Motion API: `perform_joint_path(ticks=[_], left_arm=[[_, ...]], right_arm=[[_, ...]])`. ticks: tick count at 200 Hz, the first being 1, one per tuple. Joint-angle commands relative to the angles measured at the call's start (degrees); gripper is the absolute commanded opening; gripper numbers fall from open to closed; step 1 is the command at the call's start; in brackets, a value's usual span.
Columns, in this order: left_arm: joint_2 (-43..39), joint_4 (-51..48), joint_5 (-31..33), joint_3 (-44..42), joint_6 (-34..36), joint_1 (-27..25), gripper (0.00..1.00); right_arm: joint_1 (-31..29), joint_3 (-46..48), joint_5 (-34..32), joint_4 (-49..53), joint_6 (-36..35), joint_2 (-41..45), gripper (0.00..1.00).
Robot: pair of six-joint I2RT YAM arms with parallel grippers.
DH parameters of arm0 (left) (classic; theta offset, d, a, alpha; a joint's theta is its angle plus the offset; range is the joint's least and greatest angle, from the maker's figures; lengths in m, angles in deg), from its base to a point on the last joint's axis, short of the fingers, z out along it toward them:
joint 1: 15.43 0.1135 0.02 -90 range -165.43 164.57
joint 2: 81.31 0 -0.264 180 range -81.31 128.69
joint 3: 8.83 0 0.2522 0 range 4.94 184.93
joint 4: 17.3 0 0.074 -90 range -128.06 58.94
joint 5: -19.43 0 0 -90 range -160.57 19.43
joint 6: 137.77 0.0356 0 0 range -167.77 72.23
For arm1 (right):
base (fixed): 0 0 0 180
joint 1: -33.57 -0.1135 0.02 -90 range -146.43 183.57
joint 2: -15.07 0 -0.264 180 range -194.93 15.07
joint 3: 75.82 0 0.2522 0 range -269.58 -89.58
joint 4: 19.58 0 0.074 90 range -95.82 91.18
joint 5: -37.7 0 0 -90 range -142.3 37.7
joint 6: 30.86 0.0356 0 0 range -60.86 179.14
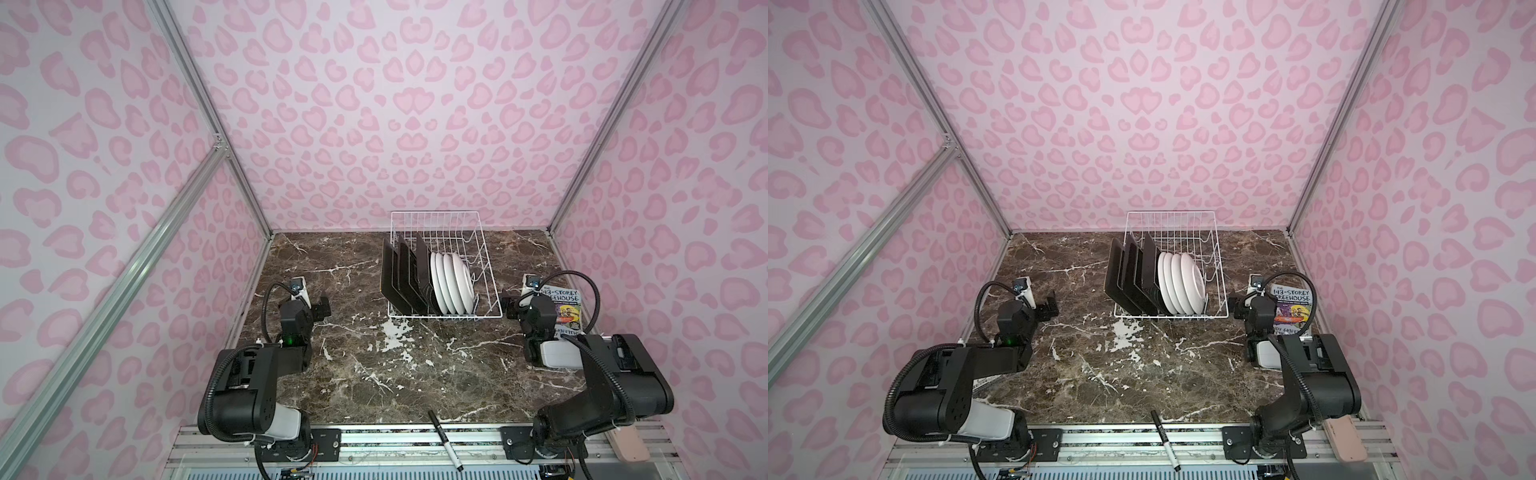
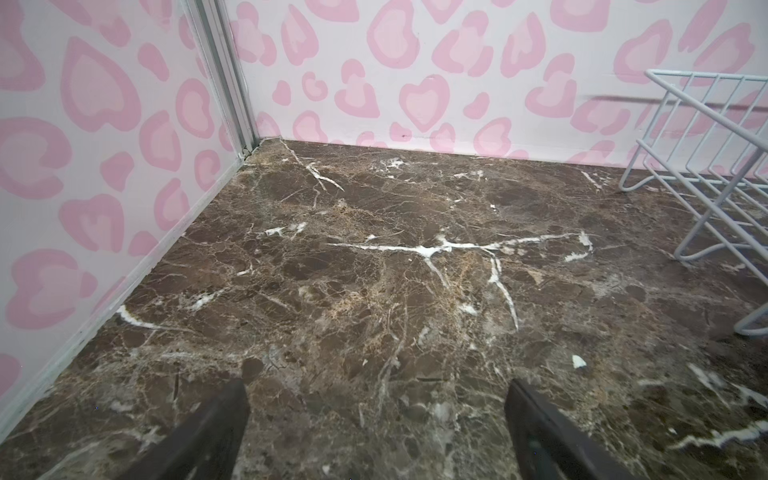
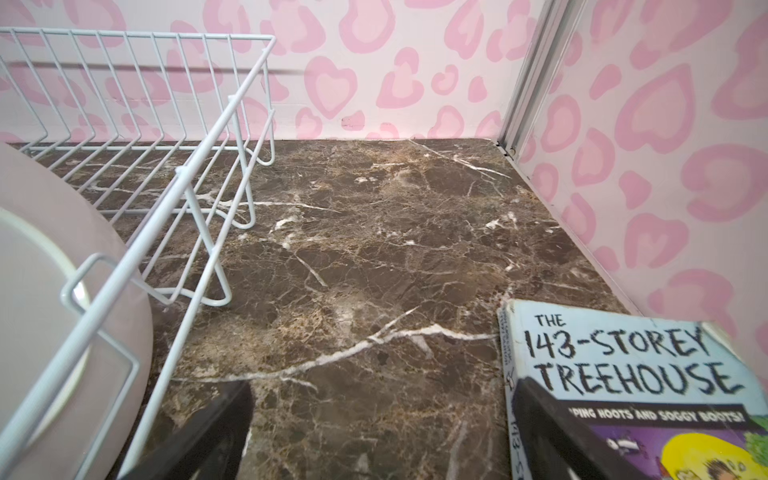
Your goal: Unload the plates from the dish rack
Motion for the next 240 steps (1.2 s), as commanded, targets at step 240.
perform_joint_path(ticks=[240], left_arm=[[-0.26, 1.58, -0.07, 0.22, 0.1, 0.04, 0.98]], right_arm=[[-0.04, -0.23, -0.26, 0.28, 0.52, 0.25, 0.99]])
